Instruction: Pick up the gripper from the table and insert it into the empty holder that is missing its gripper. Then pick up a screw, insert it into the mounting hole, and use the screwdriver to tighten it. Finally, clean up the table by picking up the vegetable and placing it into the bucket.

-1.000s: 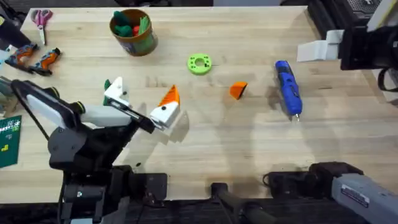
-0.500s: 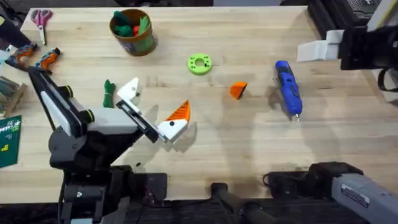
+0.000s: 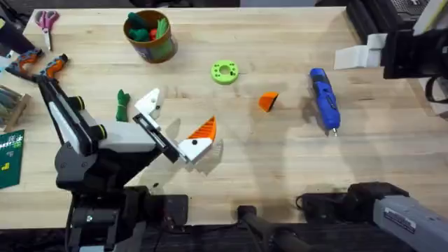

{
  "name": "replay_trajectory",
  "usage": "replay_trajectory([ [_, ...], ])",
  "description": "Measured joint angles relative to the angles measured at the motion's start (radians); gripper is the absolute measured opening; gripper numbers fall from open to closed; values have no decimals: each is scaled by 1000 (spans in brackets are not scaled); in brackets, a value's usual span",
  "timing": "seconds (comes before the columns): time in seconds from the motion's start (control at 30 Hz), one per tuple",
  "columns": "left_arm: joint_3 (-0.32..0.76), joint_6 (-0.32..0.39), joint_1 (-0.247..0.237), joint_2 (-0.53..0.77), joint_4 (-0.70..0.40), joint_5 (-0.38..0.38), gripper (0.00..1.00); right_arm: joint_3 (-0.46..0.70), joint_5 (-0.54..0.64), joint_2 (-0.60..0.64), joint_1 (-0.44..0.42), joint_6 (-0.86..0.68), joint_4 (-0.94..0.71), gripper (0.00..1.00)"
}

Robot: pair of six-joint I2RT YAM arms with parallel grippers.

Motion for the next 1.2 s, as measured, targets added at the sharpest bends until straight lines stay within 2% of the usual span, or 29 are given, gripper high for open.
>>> replay_trajectory([
  [0.87, 0, 0, 0, 0, 0, 1, 987, 0, 0, 0, 0, 0, 2, 994],
  [1.2, 0, 0, 0, 0, -3, 23, 987, 0, 0, 0, 0, 0, 2, 994],
])
